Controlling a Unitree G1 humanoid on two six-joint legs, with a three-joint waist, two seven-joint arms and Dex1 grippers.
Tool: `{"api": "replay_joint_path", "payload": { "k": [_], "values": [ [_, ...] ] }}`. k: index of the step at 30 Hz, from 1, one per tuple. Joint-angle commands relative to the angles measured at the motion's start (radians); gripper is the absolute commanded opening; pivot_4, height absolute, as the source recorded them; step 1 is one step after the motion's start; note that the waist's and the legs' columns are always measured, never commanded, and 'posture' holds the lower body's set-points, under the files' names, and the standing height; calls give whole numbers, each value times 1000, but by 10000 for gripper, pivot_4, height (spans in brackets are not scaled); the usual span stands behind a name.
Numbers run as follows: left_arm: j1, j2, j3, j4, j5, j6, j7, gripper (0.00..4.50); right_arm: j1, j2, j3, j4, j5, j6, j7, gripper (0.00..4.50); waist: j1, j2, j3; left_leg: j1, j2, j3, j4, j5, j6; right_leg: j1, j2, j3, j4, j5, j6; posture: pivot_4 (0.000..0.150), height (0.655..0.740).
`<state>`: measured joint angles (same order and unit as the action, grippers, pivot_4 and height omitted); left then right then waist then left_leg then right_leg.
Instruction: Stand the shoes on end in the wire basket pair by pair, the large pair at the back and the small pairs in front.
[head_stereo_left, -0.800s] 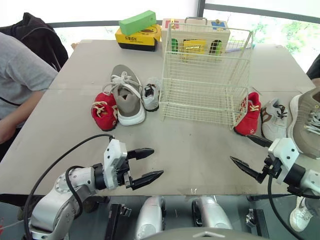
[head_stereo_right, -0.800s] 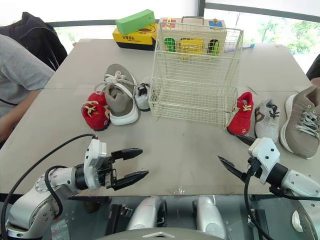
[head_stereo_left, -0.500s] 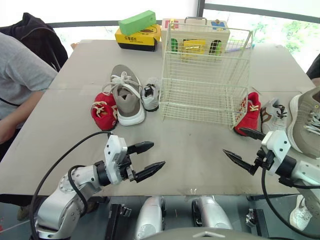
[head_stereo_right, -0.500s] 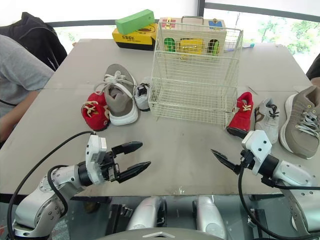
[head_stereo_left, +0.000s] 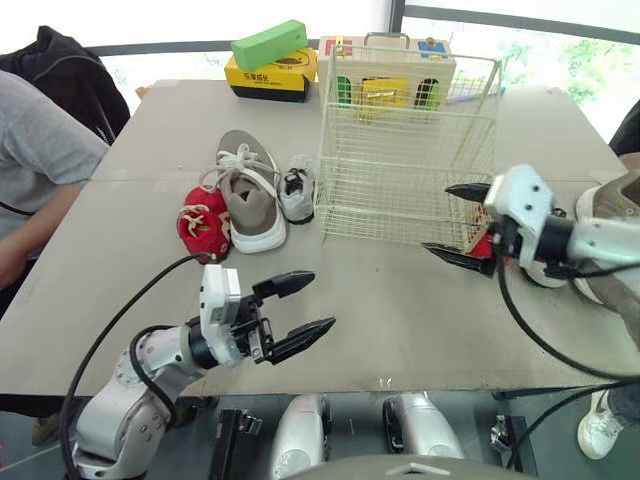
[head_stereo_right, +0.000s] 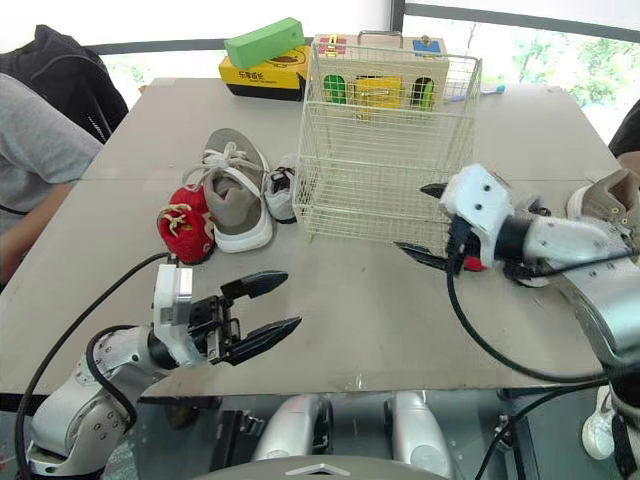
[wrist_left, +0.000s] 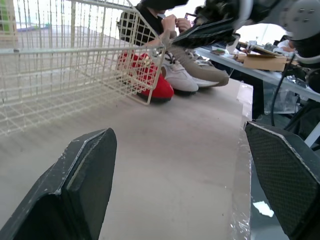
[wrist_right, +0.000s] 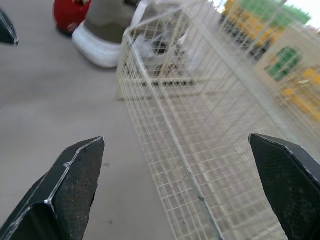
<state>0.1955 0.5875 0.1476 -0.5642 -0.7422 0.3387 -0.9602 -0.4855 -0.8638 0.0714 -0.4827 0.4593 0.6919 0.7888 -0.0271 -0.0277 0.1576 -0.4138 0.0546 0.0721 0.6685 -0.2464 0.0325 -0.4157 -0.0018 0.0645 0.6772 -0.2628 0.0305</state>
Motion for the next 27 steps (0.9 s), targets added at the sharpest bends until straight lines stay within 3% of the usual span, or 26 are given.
{"api": "replay_joint_path", "payload": {
  "k": [1, 3, 10, 11, 20, 27],
  "values": [
    [5, 2, 5, -49, -13, -12, 8, 44661, -113, 9, 115, 155, -79, -43, 104, 42458, -1, 0, 0, 0, 0, 0, 0, 0, 0, 0, 0, 0, 0, 0, 0, 1500, 7400],
    [15, 4, 16, -55, -10, -13, 17, 45000, -174, 26, 207, 292, -153, -123, 188, 37022, -3, 0, 0, 0, 0, 1, 0, 0, 1, 0, 0, 0, -1, 0, 0, 1500, 7400],
    [99, 8, 65, -109, -23, -27, 35, 45000, -255, 60, 256, 426, -239, -253, 322, 2596, -8, -1, 0, 1, 1, 1, 0, 0, 1, 0, -1, -1, 0, 0, 0, 1500, 7400],
    [117, 5, 75, -117, -22, -33, 35, 45000, -258, 62, 252, 425, -242, -270, 338, 211, -8, 0, 0, 1, 1, 1, 0, 0, 1, 0, -1, -1, 0, 0, 0, 1500, 7400],
    [204, -3, 119, -125, -15, -82, 23, 45000, -231, 27, 232, 461, -279, -515, 512, 211, -8, 0, 0, 0, 1, 1, 0, 0, 1, 0, -1, -2, -1, 0, 0, 1500, 7400],
    [212, -2, 118, -155, -24, -69, 69, 45000, -262, 44, 210, 496, -298, -464, 506, 211, -5, 0, 0, 0, 1, 1, 0, 0, 1, 0, -1, -2, -1, 0, 0, 1500, 7400]
  ]
}}
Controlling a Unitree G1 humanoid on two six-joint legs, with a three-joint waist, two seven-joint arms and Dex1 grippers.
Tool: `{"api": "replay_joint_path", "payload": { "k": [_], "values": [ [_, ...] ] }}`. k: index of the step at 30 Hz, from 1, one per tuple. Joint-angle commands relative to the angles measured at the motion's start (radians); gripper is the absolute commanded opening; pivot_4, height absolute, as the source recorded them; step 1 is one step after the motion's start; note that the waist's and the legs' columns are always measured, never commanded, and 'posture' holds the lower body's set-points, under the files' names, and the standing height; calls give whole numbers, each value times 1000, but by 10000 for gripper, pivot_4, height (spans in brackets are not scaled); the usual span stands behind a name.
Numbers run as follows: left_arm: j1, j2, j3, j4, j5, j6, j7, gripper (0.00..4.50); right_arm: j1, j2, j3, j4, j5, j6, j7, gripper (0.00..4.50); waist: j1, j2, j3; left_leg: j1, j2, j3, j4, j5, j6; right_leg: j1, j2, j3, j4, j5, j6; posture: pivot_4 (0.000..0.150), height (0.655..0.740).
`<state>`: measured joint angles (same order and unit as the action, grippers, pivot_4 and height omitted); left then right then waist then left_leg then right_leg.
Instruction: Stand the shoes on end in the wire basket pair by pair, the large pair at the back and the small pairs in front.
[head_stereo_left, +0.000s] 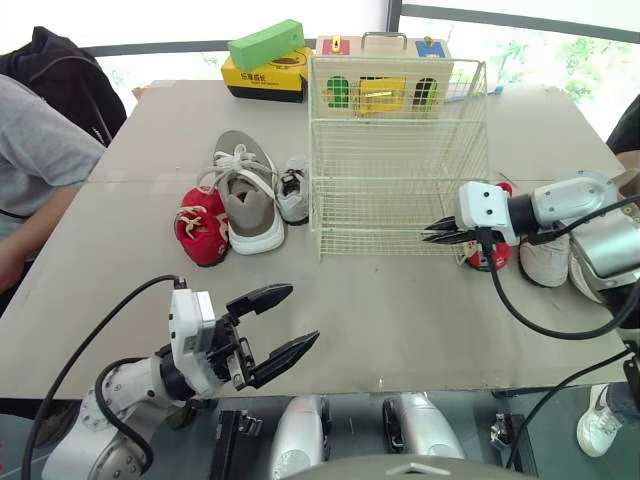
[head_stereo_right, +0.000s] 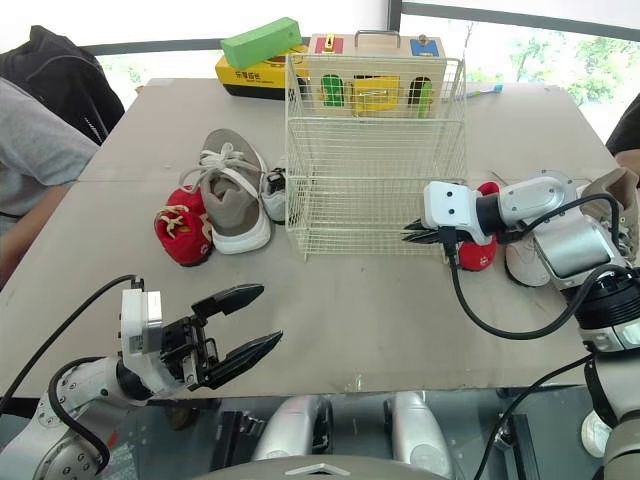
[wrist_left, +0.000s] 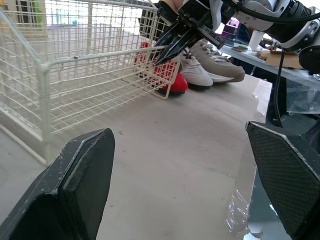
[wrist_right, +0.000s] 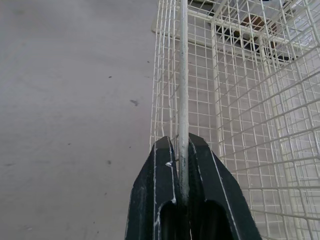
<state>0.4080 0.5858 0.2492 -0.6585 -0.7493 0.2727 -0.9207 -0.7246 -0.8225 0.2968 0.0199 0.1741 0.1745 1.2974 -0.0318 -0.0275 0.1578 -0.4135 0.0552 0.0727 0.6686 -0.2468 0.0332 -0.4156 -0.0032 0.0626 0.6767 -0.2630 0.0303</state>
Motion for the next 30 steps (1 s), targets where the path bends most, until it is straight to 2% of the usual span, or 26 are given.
{"api": "replay_joint_path", "payload": {
  "k": [1, 8, 10, 13, 15, 18, 20, 23, 26, 30],
  "values": [
    [-4, 1, 14, -69, -19, 3, 42, 45000, -32, 13, -13, -7, -22, 82, -20, 211, -1, 0, 0, 0, 0, 0, 0, 0, 0, 0, 0, 0, 0, 0, 0, 1500, 7400],
    [-22, -11, 38, -72, -53, 30, 130, 45000, -24, 60, -19, -63, -43, 201, -81, 211, -10, 0, 0, 1, 1, 0, 0, 0, 0, 0, -3, 1, 2, 0, 0, 1500, 7400],
    [-46, -46, 69, -50, -58, 30, 211, 45000, -22, 64, -33, -83, -25, 243, -84, 211, -10, 0, 0, 2, 1, 0, 0, 0, 0, 0, -3, 1, 2, 0, 0, 1500, 7400],
    [-68, -84, 97, -41, -31, 36, 313, 45000, -9, 57, -70, -128, 1, 260, -96, 9032, -9, 0, 0, 1, 1, 0, 0, 0, 0, 0, -3, 1, 2, 0, 0, 1500, 7400],
    [-78, -106, 107, -43, -11, 35, 367, 45000, -2, 57, -90, -146, 5, 242, -113, 16863, -7, 0, 0, 1, 0, 0, 0, 0, 0, 0, -3, 1, 2, 1, 0, 1500, 7400],
    [-145, -178, 122, -80, 72, 72, 608, 45000, 40, 63, -207, -253, 124, 281, -127, 30199, -3, 0, 0, -1, 0, 0, 0, 0, 0, 0, 0, 1, 1, 2, 3, 1500, 7400],
    [-198, -197, 113, -99, 126, 175, 772, 45000, 77, 71, -277, -318, 214, 309, -126, 37337, 7, 0, 0, -1, 0, -1, 0, 0, 0, 0, 0, 1, 0, 2, 3, 1500, 7400],
    [-354, -194, 50, -108, 204, 338, 959, 45000, 197, 117, -422, -463, 382, 342, -182, 37337, 26, -2, 1, -1, -1, -3, 0, 0, 0, 1, 0, 1, 1, 3, 4, 1500, 7400],
    [-469, -200, -12, -78, 249, 489, 1057, 45000, 316, 129, -442, -550, 374, 312, -237, 37337, 25, -2, 0, -1, -1, -5, 1, 0, 0, 3, 1, -3, 1, 3, 4, 1500, 7400],
    [-561, -215, -65, -17, 304, 538, 1085, 45000, 380, 130, -426, -609, 381, 328, -295, 37337, 15, -2, 0, 0, -2, -2, 1, 0, 0, 2, 0, -1, 1, 3, 4, 1500, 7400]
  ]
}}
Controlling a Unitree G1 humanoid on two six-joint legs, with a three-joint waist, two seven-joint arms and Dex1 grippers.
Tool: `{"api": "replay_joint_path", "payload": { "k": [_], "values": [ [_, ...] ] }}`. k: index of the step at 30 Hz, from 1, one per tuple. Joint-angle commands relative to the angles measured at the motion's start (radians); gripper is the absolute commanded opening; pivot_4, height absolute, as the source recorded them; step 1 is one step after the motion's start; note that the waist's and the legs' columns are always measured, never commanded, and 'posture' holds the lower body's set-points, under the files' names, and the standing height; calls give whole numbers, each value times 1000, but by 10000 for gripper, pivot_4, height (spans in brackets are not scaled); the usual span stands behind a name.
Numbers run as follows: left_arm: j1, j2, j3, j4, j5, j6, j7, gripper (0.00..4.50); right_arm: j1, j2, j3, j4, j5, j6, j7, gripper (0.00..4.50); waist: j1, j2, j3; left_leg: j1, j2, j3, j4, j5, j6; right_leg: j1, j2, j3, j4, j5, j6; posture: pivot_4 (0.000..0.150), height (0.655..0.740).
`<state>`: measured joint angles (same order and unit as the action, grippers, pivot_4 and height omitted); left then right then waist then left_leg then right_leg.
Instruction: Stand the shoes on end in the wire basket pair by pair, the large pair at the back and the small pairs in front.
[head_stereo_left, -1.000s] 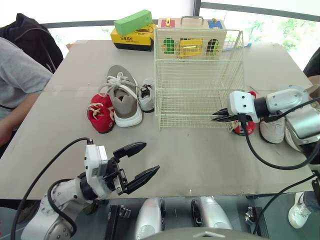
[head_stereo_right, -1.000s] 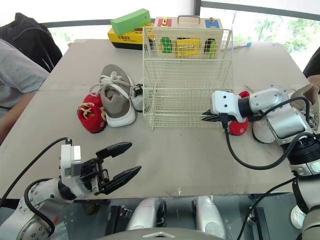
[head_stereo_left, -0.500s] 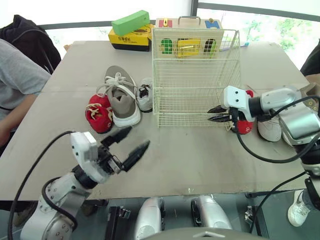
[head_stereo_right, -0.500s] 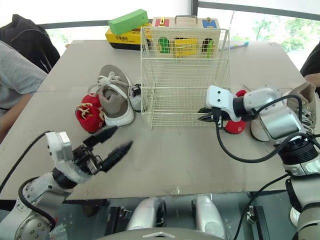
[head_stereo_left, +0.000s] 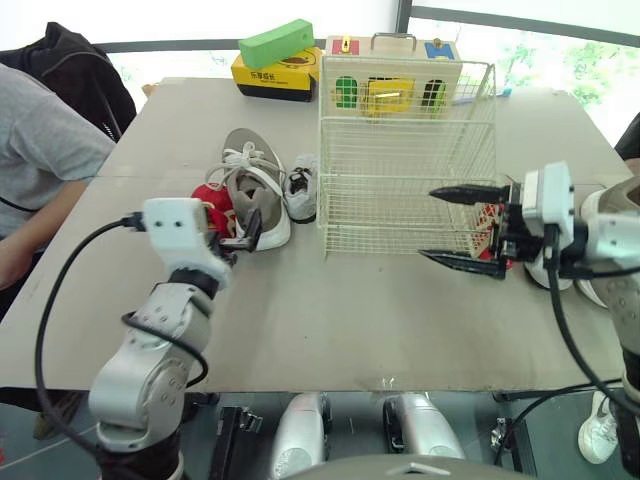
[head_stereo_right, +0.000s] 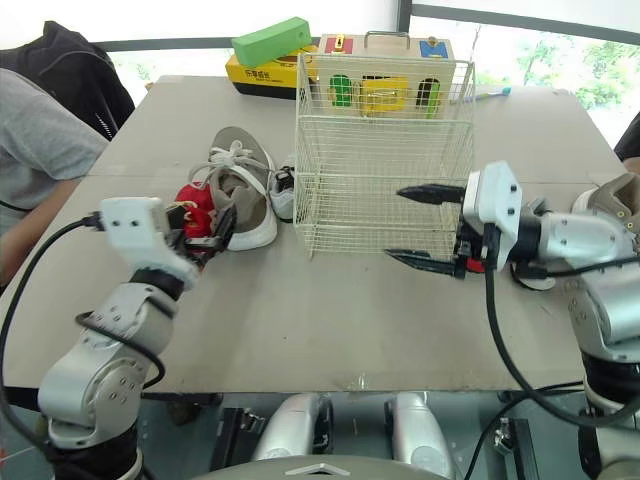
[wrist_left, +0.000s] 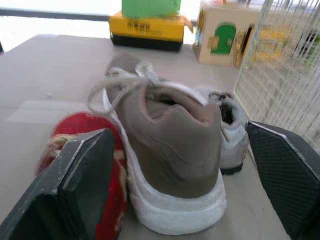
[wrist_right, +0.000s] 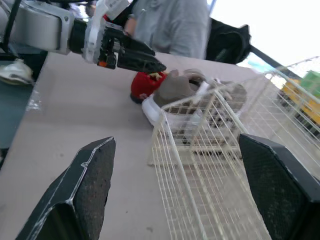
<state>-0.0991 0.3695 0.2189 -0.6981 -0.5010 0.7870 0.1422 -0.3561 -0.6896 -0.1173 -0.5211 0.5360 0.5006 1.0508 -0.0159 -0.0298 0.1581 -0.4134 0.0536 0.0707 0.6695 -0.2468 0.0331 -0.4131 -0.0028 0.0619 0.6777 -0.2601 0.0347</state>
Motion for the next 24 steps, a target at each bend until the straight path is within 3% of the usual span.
{"api": "replay_joint_path", "payload": {
  "k": [1, 7, 10, 13, 17, 19, 21, 24],
  "values": [
    [-81, -4, -58, 58, 83, 20, 26, 45000, 22, -1, -8, -83, 20, 6, -64, 37337, -2, 0, 0, 0, 0, 0, 0, 0, 0, 0, 0, 0, 0, 0, 0, 1500, 7400],
    [-182, -41, -110, 275, 221, -26, 54, 45000, 39, -13, 5, -124, 22, 15, -116, 37337, 3, 0, 0, 0, 0, -2, 0, 0, 0, 0, 2, -1, 0, 0, 0, 1500, 7400],
    [-195, -76, -129, 366, 255, -82, 33, 37374, 57, -16, 14, -135, 18, 11, -131, 37490, 5, 0, 0, 0, 0, -1, 0, 0, 0, 0, 1, -1, 0, 0, 0, 1500, 7400],
    [-201, -89, -148, 405, 293, -148, 10, 23868, 67, -20, 25, -140, 8, 6, -148, 37490, 5, 1, -1, 1, 0, -1, 0, 0, 0, 0, 1, -1, 1, 0, 0, 1500, 7400],
    [-197, -112, -122, 404, 322, -220, 8, 11533, 61, -20, 32, -131, 6, 5, -166, 37490, 6, 1, -1, 1, 0, -2, 0, 1, -1, 1, 1, -1, 2, 0, 0, 1500, 7400],
    [-219, -139, -76, 366, 336, -324, 41, 8068, 43, -17, 34, -115, 2, 9, -179, 37490, 6, 1, -1, 1, 0, -2, 0, 1, -1, 1, 1, -1, 1, 0, 0, 1500, 7400],
    [-281, -163, -5, 296, 332, -469, 70, 7737, -3, 7, 23, -87, -18, -4, -229, 37490, 5, -2, 1, 0, 0, -2, 0, 1, -1, 0, 1, -1, 1, 0, 0, 1500, 7400],
    [-389, -117, 21, 249, 386, -552, 72, 7706, -90, 24, 13, -58, -19, -6, -266, 37490, 2, -12, 8, -3, 1, -2, 1, 1, -1, -3, 1, -1, 1, 1, -1, 1500, 7400]
  ]
}}
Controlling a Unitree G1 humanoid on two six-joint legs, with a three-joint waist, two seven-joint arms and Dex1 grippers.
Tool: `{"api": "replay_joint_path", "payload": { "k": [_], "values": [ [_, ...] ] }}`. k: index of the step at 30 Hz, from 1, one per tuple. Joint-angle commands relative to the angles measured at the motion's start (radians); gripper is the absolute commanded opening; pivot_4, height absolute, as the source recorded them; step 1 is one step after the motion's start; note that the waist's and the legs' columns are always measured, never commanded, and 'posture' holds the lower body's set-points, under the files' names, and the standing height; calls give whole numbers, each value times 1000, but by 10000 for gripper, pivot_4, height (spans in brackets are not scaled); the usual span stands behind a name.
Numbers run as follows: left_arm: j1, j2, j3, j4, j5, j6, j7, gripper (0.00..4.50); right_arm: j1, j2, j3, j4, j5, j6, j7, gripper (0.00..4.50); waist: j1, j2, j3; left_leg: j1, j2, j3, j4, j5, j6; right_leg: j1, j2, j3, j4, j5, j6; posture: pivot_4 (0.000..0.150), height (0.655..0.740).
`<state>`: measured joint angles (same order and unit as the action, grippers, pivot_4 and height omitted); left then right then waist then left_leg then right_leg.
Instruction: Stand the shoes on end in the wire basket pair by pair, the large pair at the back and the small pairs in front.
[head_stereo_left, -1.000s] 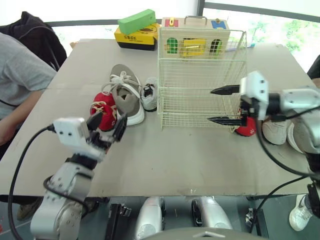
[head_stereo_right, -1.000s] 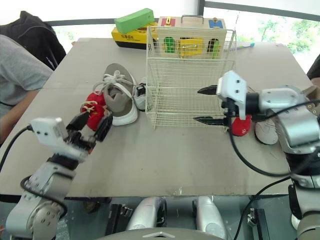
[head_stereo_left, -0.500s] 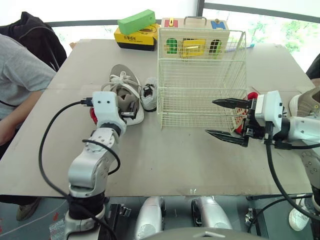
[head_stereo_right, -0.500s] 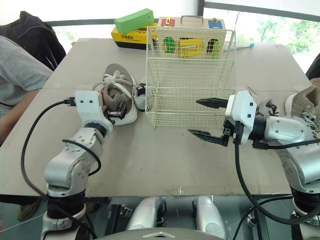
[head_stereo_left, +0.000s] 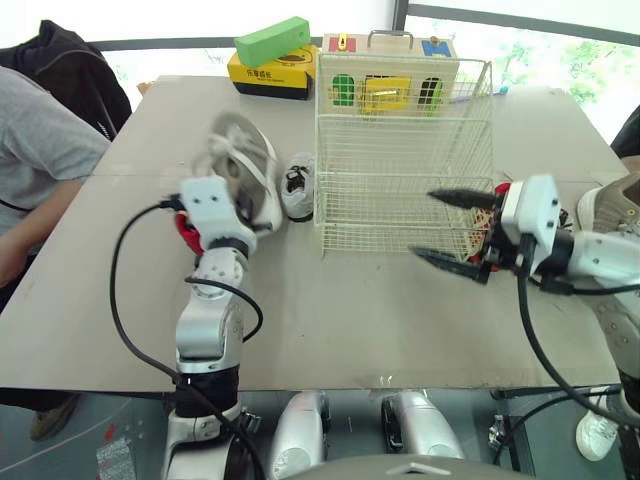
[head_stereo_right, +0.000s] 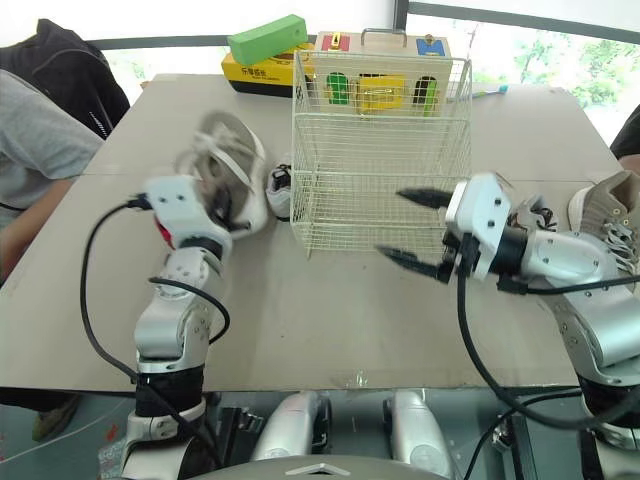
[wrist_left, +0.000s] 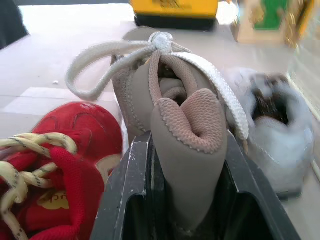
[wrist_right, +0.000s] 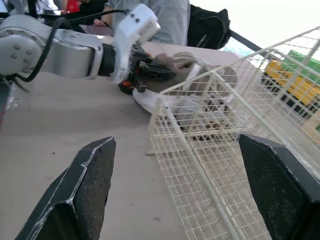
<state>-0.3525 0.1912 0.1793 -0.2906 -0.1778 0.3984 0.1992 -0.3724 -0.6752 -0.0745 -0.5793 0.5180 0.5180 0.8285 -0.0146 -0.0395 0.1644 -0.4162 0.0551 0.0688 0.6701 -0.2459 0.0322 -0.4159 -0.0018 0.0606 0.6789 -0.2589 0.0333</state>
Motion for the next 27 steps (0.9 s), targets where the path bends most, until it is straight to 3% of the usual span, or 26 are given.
{"api": "replay_joint_path", "payload": {
  "k": [1, 3, 5, 9, 14, 17, 20, 27],
  "values": [
    [-164, 72, 61, -153, 71, -169, 9, 7706, -102, 17, -33, 10, 2, -25, -54, 37490, 1, -2, 1, -1, 0, -1, 0, 0, 0, -1, 1, -1, 0, 0, -1, 1500, 7400],
    [-260, 132, 20, -134, 64, -216, -93, 7706, -238, 20, -57, 60, 40, 15, -85, 37490, 3, -2, 2, -2, -1, -1, -1, 0, -1, -1, 0, -2, -1, 0, 0, 1500, 7400],
    [-326, 218, -57, -91, 48, -314, -285, 7706, -440, -32, -74, 139, 58, 56, -73, 37490, 5, -1, 2, -2, -1, 0, -1, 0, -1, -2, -1, -2, -2, 0, 0, 1500, 7400],
    [-344, 311, -148, 10, 52, -509, -529, 7706, -684, -144, -48, 273, 42, 97, -2, 37490, 30, 6, 3, -3, -4, 2, -3, 0, -1, -2, -7, -5, -5, -1, 1, 1500, 7400],
    [-402, 409, -241, 228, 88, -867, -796, 7706, -980, -253, 134, 548, -114, 31, 209, 37490, 12, 10, 5, -4, -5, 5, -5, -1, 2, -3, -9, -3, -8, -1, 1, 1500, 7400],
    [-464, 443, -270, 353, 100, -1044, -897, 7706, -1079, -288, 203, 650, -170, 11, 340, 37490, 2, 12, 6, -6, -5, 7, -5, -2, 2, -6, -6, -3, -7, -1, 1, 1500, 7400],
    [-538, 462, -286, 475, 106, -1216, -962, 7706, -1136, -294, 288, 742, -242, 7, 457, 37490, 1, 13, 7, -19, -4, 7, -1, -1, 2, -19, -5, -2, -2, 0, 1, 1500, 7400],
    [-662, 461, -311, 636, 121, -1479, -1021, 7706, -1144, -242, 428, 930, -417, -102, 596, 37490, 2, 17, 9, -21, -1, 16, -1, -1, 2, -24, -2, 1, 0, 0, 1, 1500, 7400]
  ]
}}
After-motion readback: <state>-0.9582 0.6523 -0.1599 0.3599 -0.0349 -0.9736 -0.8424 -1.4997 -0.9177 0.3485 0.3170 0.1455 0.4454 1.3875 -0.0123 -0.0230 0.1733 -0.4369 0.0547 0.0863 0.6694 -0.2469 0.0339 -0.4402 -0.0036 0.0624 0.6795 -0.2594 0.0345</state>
